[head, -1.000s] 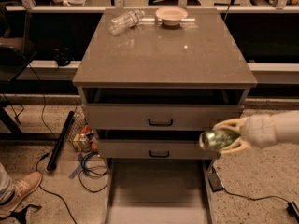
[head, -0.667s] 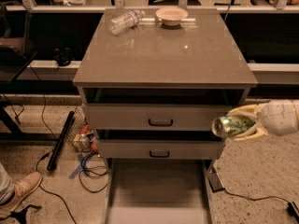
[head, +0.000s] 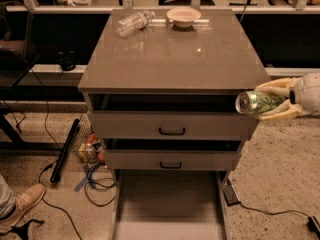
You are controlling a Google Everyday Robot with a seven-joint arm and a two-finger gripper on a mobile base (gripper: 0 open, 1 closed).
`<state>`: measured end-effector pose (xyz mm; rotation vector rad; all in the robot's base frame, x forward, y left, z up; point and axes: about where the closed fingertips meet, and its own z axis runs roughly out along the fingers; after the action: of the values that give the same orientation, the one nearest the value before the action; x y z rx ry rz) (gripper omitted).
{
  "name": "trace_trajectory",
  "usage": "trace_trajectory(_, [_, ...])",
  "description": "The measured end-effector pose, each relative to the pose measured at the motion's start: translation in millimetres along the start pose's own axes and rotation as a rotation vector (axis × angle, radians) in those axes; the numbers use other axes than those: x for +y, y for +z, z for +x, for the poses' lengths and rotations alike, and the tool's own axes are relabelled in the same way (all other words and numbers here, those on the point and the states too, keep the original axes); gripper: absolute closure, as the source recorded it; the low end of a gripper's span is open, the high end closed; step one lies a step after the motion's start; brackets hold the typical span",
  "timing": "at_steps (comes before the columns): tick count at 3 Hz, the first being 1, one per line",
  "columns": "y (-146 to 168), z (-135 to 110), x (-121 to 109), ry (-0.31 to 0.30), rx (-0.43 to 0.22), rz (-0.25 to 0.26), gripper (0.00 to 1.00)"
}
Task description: Pick green can from bottom drawer and place on counter
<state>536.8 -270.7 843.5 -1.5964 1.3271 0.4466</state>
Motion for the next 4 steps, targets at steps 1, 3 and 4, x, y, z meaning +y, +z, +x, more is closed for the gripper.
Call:
trace_trajectory(1, [2, -24, -27, -0.002, -0.022, 0.035, 1.0])
trace_trajectory(3, [25, -57, -86, -0.01, -0.044, 0.129, 1.0])
trace_trajectory(4, [40, -65, -113, 0.008, -0.049, 0.162, 1.0])
